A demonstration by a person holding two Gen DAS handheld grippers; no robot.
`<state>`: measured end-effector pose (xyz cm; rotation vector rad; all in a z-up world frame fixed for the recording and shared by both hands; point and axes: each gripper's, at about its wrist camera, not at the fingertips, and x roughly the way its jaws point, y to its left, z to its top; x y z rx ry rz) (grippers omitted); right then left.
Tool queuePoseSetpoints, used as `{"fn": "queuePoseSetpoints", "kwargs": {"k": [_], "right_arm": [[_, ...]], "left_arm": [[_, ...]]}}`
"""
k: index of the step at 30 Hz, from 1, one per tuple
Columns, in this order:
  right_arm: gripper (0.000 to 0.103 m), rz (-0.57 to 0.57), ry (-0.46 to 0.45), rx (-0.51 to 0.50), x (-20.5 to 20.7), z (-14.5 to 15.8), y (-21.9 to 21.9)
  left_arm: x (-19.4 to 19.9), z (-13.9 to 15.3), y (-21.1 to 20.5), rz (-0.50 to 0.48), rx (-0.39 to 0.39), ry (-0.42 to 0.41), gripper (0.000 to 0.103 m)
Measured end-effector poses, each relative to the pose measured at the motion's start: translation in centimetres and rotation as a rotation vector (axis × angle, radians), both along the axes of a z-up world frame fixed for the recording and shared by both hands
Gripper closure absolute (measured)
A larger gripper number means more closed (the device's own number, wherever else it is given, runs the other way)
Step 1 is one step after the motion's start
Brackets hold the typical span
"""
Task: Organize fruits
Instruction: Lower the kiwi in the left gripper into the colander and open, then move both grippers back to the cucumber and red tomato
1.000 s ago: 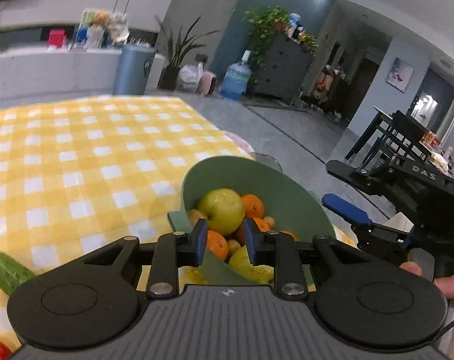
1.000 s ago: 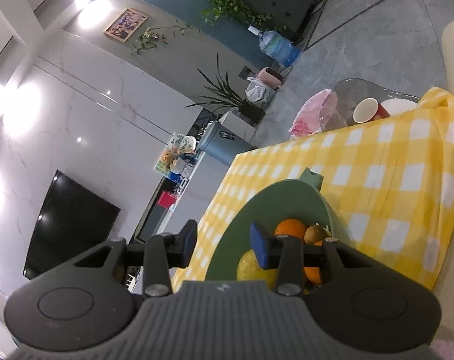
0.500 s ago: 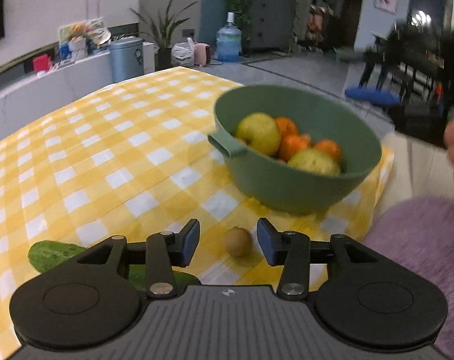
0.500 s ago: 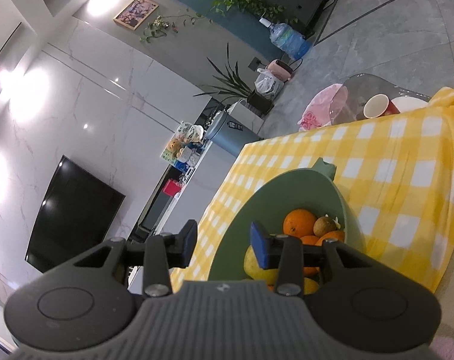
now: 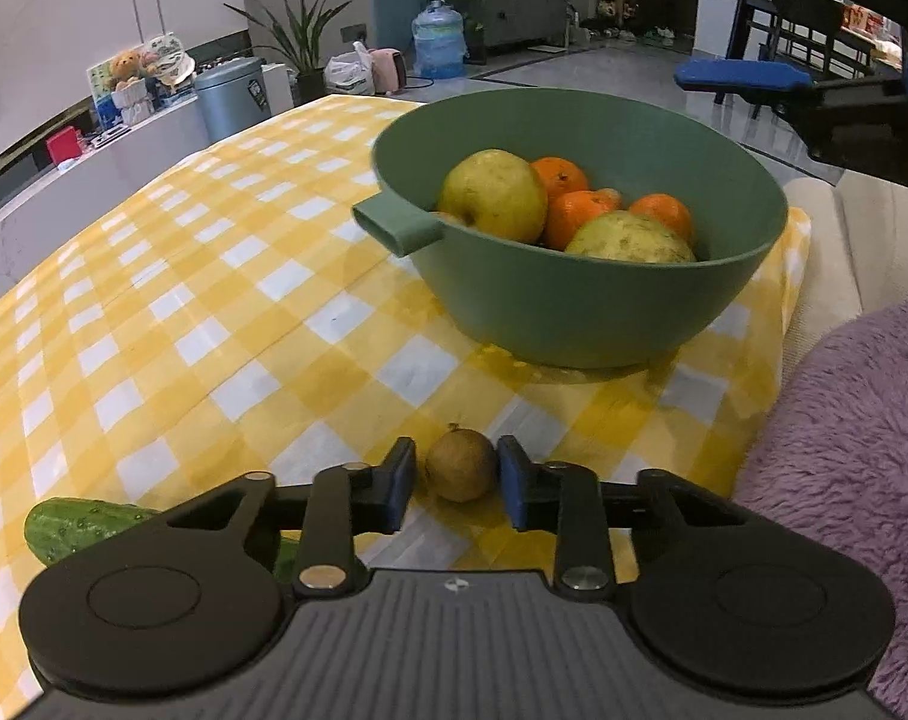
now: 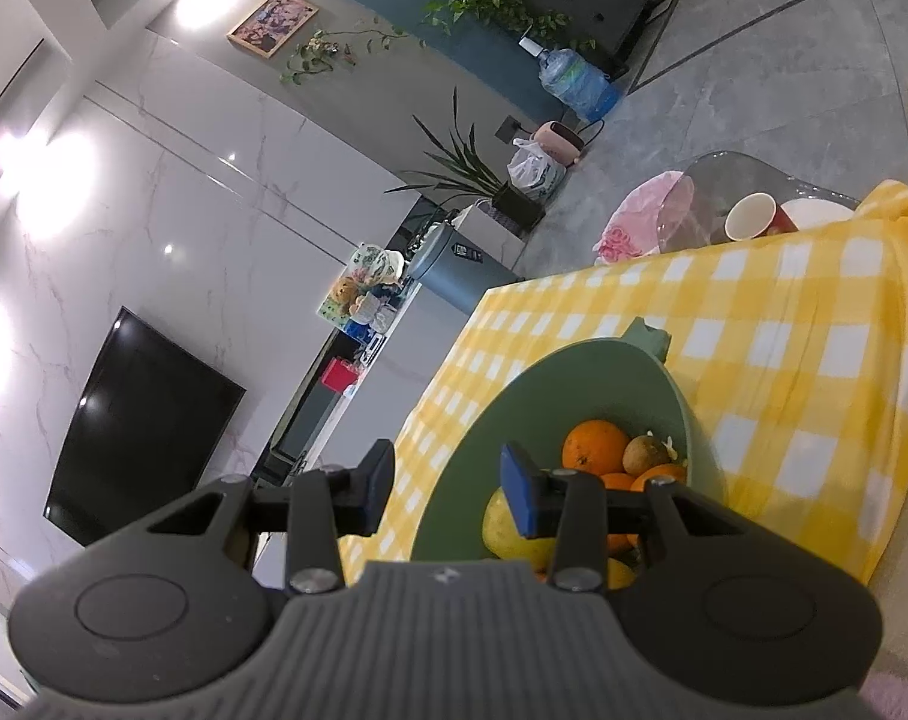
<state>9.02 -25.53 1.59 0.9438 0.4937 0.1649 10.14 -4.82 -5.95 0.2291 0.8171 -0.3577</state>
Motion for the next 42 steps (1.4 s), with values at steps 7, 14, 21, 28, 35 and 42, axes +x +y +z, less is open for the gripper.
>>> {"fn": "queuePoseSetpoints", "kwargs": {"k": [7,14,21,28,35,42], "right_arm": [[0.065,0.034,0.003,0.026,0.2,-0.2,-0.1],[0.065,-0.012,-0.020,0.087,-0.5,-0.5,-1.0],[0.065,-0.059,-0.059,0.168,-1.5,-0.5,-1.9],[0.065,-0.080,-0.098,0.193,-2.2,-0.5,-2.2],[0.065,-0.090,-0.081,0.206,-1.8,-1.0,-3.1],[0.065,-0.080,-0.073,0.183,-1.9,-1.2,-3.2]], "left_arm": [[-0.9,1.5,0.1,0.013,-0.020,-0.037,0.075],[-2.4,7.2,1.9,-0.054,-0.284,-0.112,0.075],[0.5,8.8,-1.4,-0.152,-0.397,-0.065,0.075],[4.6,6.5,-5.5,-0.156,-0.427,0.118,0.075],[5.3,5.0,-6.5,-0.102,-0.391,0.168,0.075],[4.8,6.3,-6.3,-0.029,-0.375,0.139,0.058]]}}
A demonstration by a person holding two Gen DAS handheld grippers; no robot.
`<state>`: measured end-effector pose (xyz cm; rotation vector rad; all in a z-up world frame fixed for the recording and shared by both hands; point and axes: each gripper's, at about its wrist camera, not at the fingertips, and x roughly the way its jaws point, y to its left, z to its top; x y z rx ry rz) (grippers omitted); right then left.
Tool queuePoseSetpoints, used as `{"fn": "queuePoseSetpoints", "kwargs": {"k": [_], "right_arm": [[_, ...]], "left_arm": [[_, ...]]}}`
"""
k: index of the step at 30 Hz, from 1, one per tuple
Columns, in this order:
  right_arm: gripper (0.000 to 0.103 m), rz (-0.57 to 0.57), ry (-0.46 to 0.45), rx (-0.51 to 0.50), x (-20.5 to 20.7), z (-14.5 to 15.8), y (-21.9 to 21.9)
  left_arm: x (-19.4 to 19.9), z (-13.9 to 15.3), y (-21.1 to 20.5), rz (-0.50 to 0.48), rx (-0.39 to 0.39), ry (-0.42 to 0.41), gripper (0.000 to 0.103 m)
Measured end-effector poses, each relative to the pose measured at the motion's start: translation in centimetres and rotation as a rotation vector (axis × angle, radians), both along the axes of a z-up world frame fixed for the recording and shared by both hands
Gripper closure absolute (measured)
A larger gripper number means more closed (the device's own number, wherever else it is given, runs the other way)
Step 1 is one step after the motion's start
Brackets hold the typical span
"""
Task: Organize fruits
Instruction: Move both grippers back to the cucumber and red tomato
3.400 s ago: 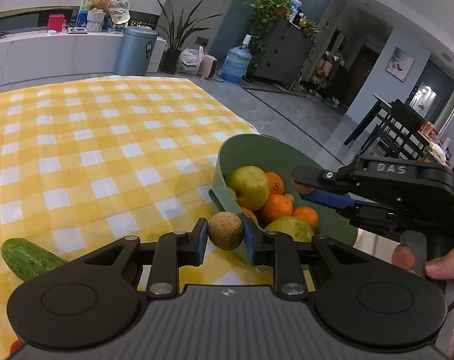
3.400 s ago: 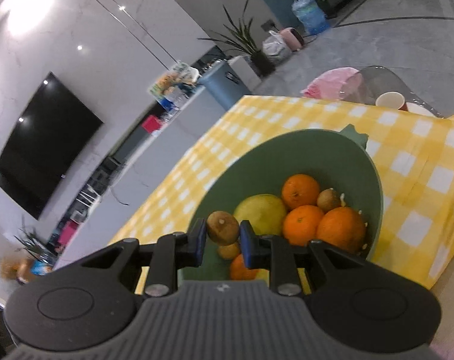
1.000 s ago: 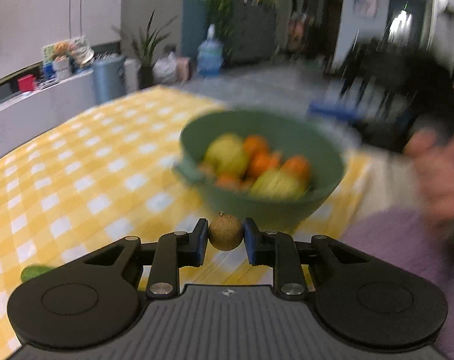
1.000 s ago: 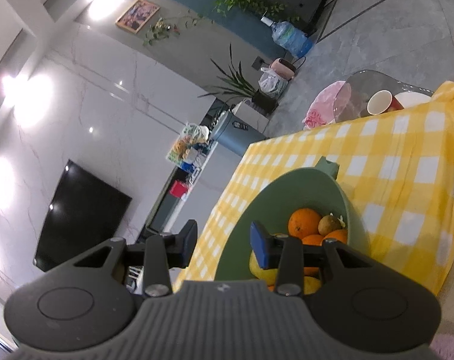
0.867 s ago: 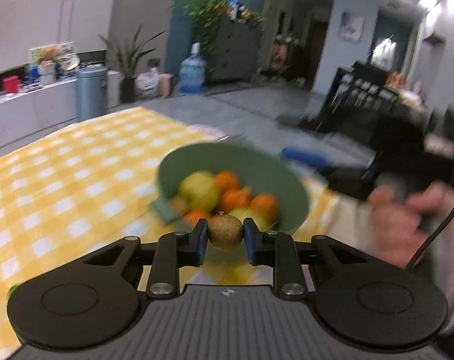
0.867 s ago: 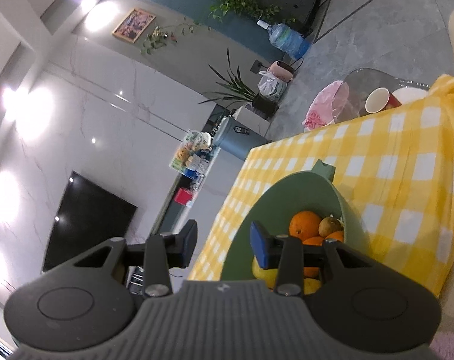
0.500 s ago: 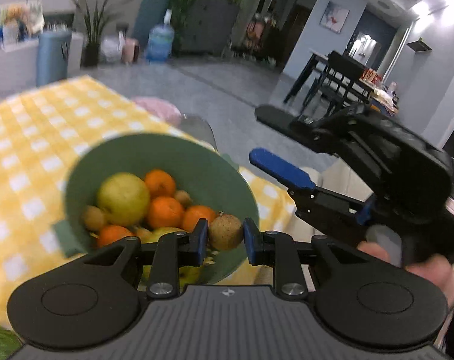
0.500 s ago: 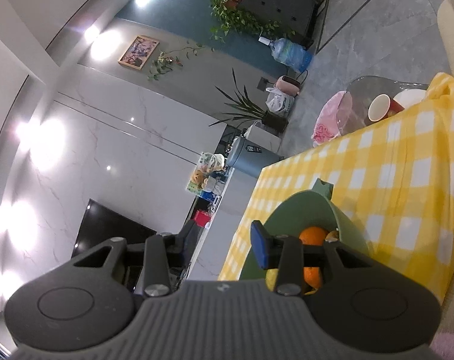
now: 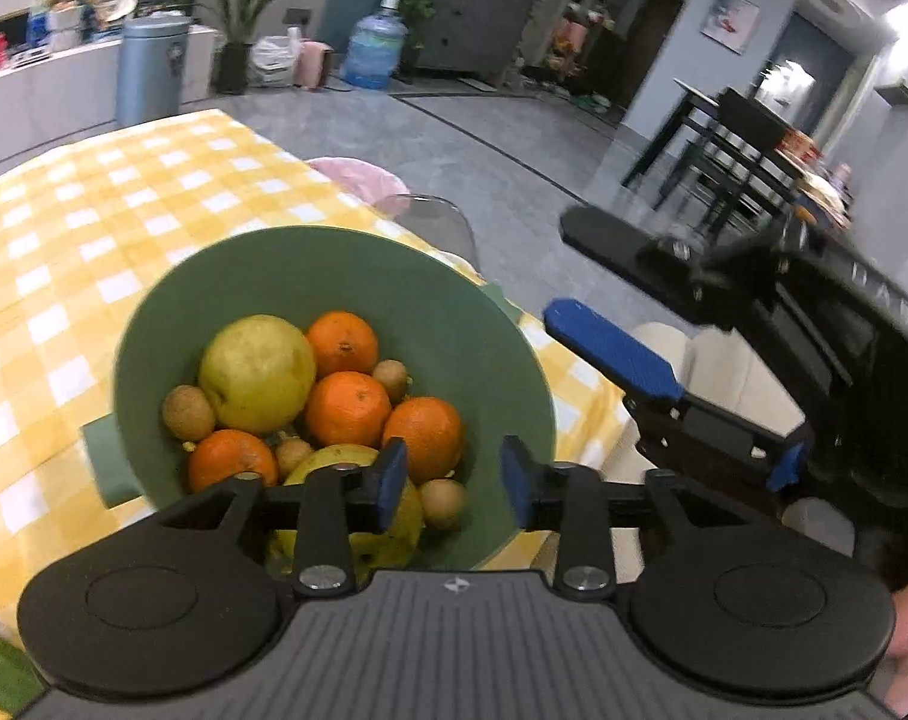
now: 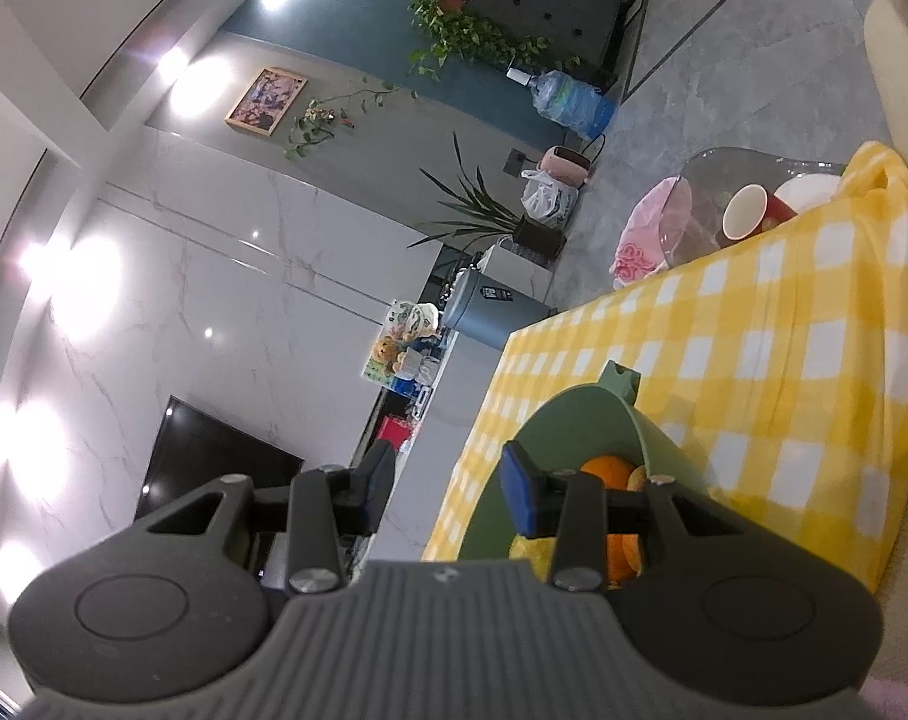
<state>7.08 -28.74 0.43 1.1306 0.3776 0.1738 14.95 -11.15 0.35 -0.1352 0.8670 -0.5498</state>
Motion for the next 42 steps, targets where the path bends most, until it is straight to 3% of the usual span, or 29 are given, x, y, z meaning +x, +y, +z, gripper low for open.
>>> {"fn": "queuePoseSetpoints", "kwargs": {"k": [7,15,22,27,34,40,42], "right_arm": [[0.065,-0.014,0.022,-0.123,-0.1,0.9,0.9],[0.065,-0.006,0.024,-0.259,-0.2,1.8,2.8],[0.065,-0.005,0.045,-0.349,-0.3,2.3,4.0],[0.065,0.000,0.027,-0.411,-0.6,2.8,4.9],[0.065,0.067,-0.046,-0.518,-0.9,3.5,7.3],[0.063,0.138,-0.132,-0.526,-2.2,4.5,10.7],[0.060,0.208,-0.150,-0.576,-2.6,4.7,13.4]], "left_arm": [[-2.0,2.9,2.1,0.089,0.034,-0.037,0.051],[-5.5,6.5,4.8,0.183,0.078,-0.076,0.050],[-8.9,8.9,8.7,0.294,0.069,-0.096,0.049],[-11.6,10.2,13.3,0.428,0.043,-0.124,0.046],[-14.1,8.2,18.8,0.641,0.027,-0.110,0.045],[-14.5,5.1,21.9,0.719,0.006,-0.060,0.045],[-14.9,4.1,22.5,0.711,0.014,-0.092,0.045]]}}
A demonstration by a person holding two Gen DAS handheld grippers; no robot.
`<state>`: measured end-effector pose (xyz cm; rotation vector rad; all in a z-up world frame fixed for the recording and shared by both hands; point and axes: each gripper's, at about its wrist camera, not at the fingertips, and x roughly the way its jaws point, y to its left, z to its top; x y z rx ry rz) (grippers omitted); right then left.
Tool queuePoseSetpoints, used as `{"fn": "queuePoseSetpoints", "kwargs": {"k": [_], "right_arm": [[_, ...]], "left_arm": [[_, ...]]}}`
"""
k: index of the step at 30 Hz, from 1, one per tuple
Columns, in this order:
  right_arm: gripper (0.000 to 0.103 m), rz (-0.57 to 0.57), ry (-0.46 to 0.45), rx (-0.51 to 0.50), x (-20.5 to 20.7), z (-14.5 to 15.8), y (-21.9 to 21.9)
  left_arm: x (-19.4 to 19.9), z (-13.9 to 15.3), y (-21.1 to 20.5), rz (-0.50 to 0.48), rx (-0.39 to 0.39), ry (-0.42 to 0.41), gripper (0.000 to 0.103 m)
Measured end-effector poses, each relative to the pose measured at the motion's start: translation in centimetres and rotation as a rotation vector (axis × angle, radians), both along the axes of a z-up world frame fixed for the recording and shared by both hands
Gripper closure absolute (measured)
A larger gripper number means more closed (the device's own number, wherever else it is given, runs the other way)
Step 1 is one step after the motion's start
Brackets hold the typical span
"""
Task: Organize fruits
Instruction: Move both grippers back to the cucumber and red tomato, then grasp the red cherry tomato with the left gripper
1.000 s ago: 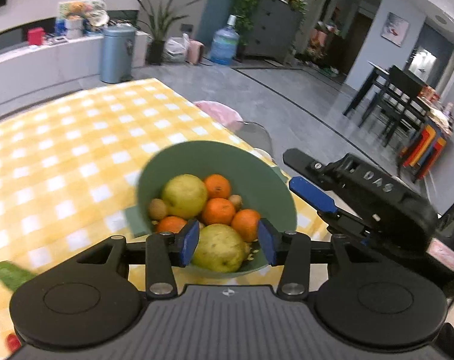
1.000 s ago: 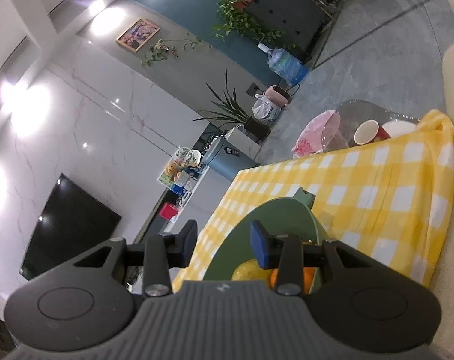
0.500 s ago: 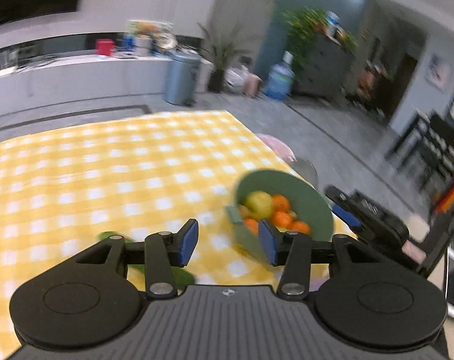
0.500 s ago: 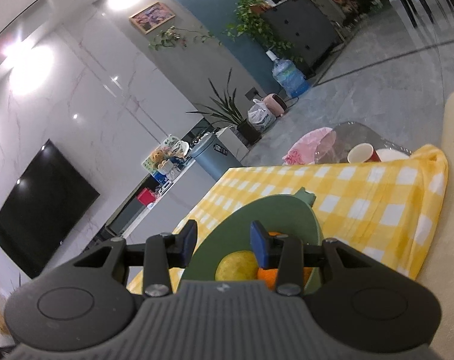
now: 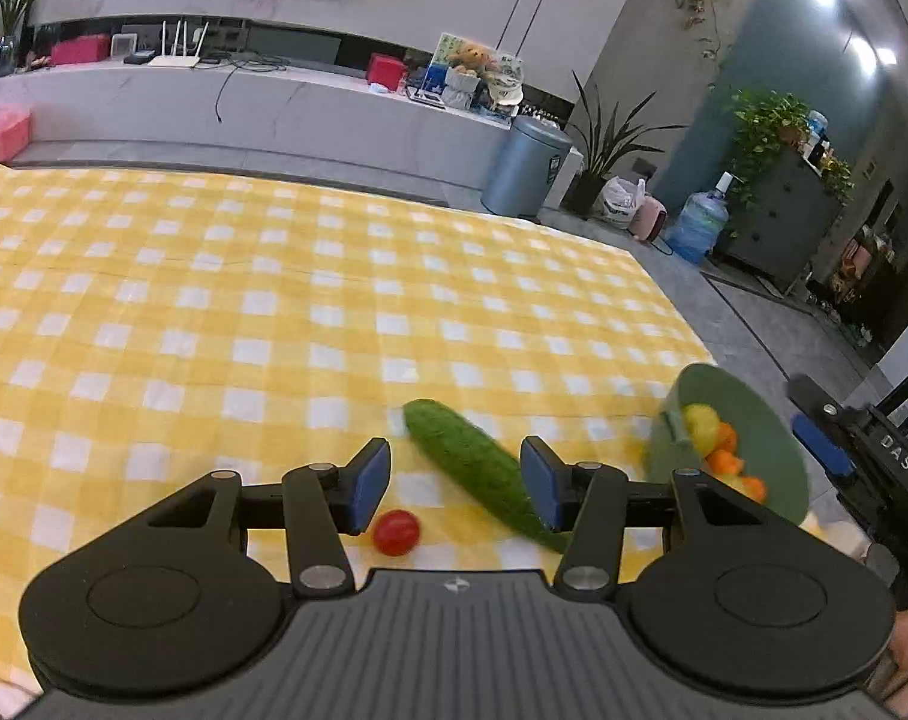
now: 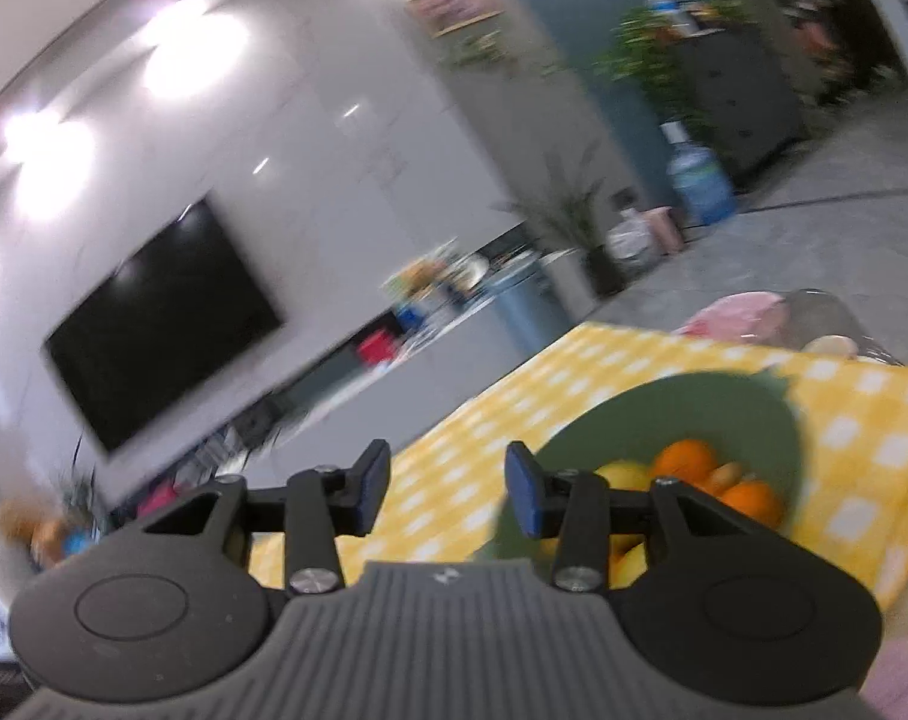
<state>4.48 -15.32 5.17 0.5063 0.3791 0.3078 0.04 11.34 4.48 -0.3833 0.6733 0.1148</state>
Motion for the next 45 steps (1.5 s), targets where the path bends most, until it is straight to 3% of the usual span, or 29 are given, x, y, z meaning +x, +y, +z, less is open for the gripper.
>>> {"fn": "queuePoseSetpoints", "kwargs": {"k": [3,6,11,16,19,25,29,32,36,40,43,45], "right_arm": [[0.060,0.089,0.013,-0.101,-0.1,-0.4,4.4],[0.061,0.152,0.061,-0.139,0.5,-1.6,7.7],[0.061,0.193,0.069,-0.230,0.9,-2.8,10.1],[0.061,0.207,0.133,-0.198,2.0,-3.8,10.0],[0.061,0.194,0.190,-0.158,2.4,-4.5,9.4],[0.061,0.170,0.230,-0.126,2.9,-5.1,8.8],[0.060,0.189,0.203,-0.177,2.5,-4.9,9.6],[0.060,0.207,0.195,-0.210,2.1,-4.7,10.2],[0.041,0.265,0.182,-0.225,1.8,-4.5,10.8],[0.038,0.337,0.195,-0.309,2.1,-4.5,12.3],[0.037,0.406,0.245,-0.434,3.0,-4.9,14.1],[0.027,0.463,0.246,-0.540,3.4,-5.1,15.6]], "left_arm": [[-0.9,-1.6,0.1,-0.093,0.069,-0.112,0.042],[-1.0,-3.7,-0.3,-0.164,0.134,-0.122,0.042],[-0.2,-7.5,-0.1,-0.208,0.149,-0.126,0.042],[0.8,-10.3,-0.2,-0.259,0.125,-0.098,0.042],[1.3,-11.5,-0.6,-0.251,0.166,-0.057,0.042],[1.5,-12.1,-1.6,-0.234,0.242,-0.079,0.043],[1.4,-12.4,-2.3,-0.207,0.334,-0.081,0.072],[1.8,-12.3,-2.0,-0.196,0.308,-0.073,0.073],[1.4,-12.3,-1.8,-0.188,0.283,-0.086,0.074],[0.6,-11.6,-0.9,-0.178,0.213,-0.116,0.074],[0.1,-10.7,-0.1,-0.147,0.175,-0.146,0.074],[-0.3,-10.1,0.9,-0.128,0.123,-0.162,0.074]]}}
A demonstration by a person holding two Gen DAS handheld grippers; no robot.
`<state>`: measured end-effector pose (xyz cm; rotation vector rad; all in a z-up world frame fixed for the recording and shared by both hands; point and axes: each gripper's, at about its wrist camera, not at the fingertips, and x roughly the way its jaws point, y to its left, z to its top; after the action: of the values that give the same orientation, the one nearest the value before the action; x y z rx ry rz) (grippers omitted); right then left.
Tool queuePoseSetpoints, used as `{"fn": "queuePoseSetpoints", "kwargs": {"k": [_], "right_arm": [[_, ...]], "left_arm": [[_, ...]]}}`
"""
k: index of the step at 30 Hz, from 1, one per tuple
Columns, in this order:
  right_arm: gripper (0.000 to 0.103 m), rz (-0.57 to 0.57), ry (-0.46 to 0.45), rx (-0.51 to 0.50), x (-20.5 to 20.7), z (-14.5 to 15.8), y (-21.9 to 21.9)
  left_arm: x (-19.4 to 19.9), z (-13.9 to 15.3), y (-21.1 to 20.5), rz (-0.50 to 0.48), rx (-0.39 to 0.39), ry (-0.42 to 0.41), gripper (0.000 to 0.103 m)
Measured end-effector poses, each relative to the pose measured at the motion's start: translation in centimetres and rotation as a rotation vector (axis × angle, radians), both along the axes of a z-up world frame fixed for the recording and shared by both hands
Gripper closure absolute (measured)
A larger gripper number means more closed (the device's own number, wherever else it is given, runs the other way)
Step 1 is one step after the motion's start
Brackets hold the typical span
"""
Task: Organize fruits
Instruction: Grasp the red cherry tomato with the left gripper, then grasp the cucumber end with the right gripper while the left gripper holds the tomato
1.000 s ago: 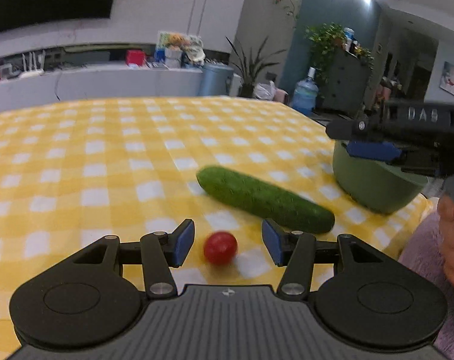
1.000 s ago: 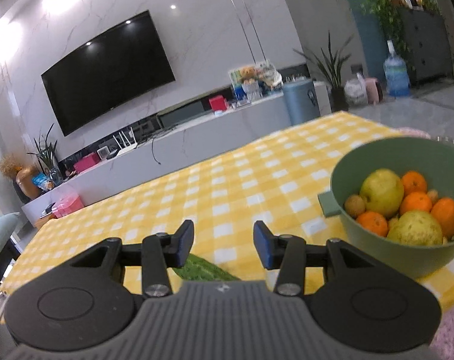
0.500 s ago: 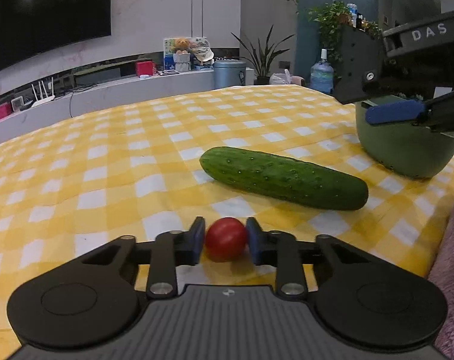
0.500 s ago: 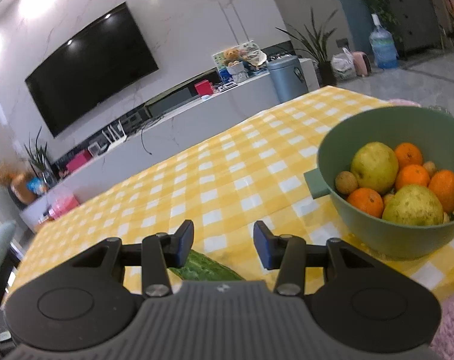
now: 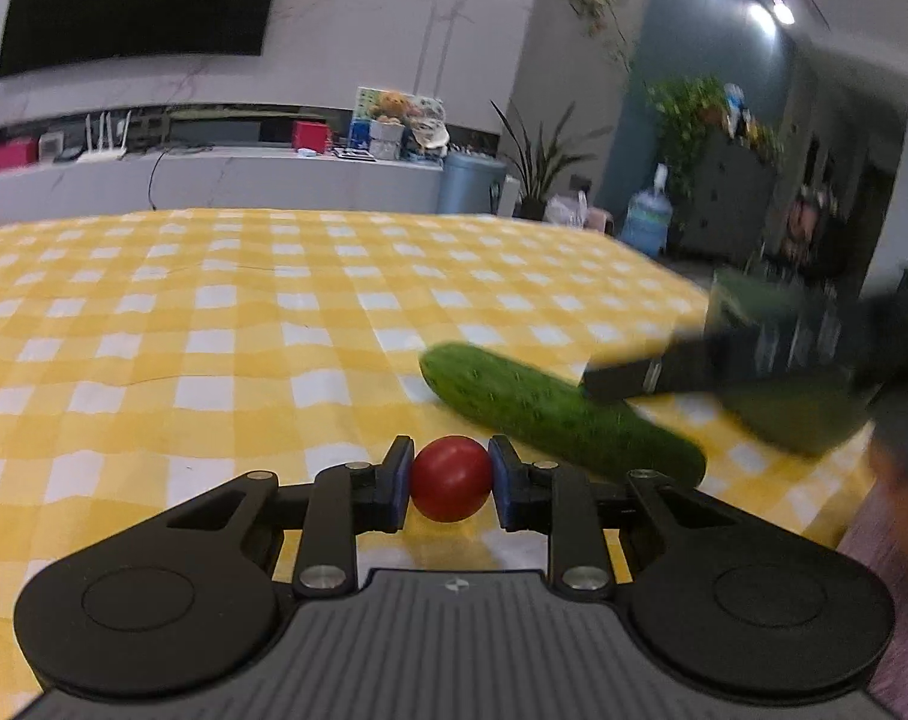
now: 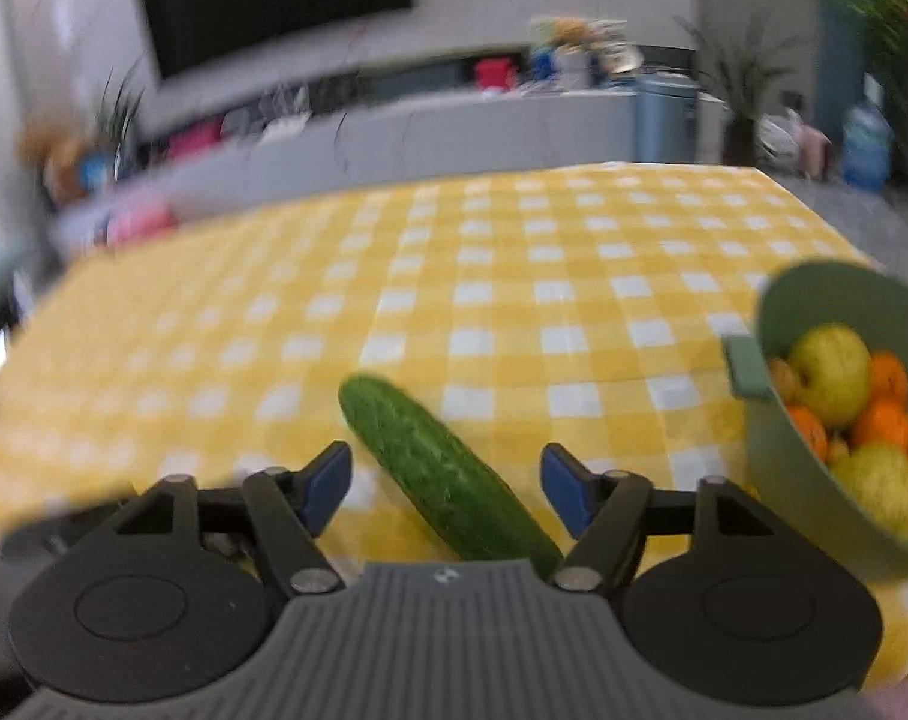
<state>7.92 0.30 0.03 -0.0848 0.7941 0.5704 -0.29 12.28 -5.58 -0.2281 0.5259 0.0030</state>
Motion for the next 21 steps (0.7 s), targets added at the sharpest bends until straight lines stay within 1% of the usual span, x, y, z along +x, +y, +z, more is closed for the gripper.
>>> {"fn": "queuePoseSetpoints", "kwargs": {"k": [1,2,4,5,8,9,11,12,13,14,16,18,21], "right_arm": [[0.025,0.040,0.007,-0.034,0.2,-0.2,0.6],[0.023,0.077,0.017,-0.061,0.4,-0.4,1.1],[0.023,0.123,0.039,-0.053,1.1,-0.6,1.6],[0.024,0.138,0.040,-0.071,1.3,-0.6,1.9],[0.024,0.179,-0.013,-0.124,1.5,-0.9,2.7],[0.024,0.187,-0.023,-0.137,1.5,-1.1,2.8],[0.026,0.192,-0.014,-0.136,1.9,-1.5,2.9],[0.029,0.197,0.005,-0.133,2.2,-1.7,3.1],[0.030,0.214,0.042,-0.150,2.5,-2.5,3.4],[0.030,0.214,0.042,-0.150,2.5,-2.5,3.4],[0.030,0.220,0.023,-0.195,2.7,-3.0,3.9],[0.031,0.216,0.021,-0.218,3.1,-3.4,4.2],[0.034,0.184,0.056,-0.221,4.2,-4.3,4.0]], "left_arm": [[-0.2,0.3,0.5,0.010,-0.026,-0.003,0.073],[-0.1,0.4,0.7,0.017,-0.027,0.011,0.073],[0.0,0.6,1.4,0.055,-0.044,0.021,0.073],[-0.2,0.7,1.7,0.063,-0.062,0.015,0.073],[-0.8,1.0,2.7,0.073,-0.117,-0.027,0.073],[-1.0,1.1,3.0,0.071,-0.136,-0.039,0.073],[-1.0,1.3,3.4,0.069,-0.167,-0.051,0.073],[-1.1,1.3,3.6,0.069,-0.182,-0.057,0.073],[-1.0,1.3,3.7,0.066,-0.195,-0.062,0.073],[-0.9,1.3,3.7,0.061,-0.211,-0.067,0.073],[-0.9,1.3,4.0,0.054,-0.239,-0.075,0.073],[-0.8,1.2,4.2,0.054,-0.253,-0.079,0.073],[-0.8,1.1,4.5,0.043,-0.279,-0.074,0.073]]}}
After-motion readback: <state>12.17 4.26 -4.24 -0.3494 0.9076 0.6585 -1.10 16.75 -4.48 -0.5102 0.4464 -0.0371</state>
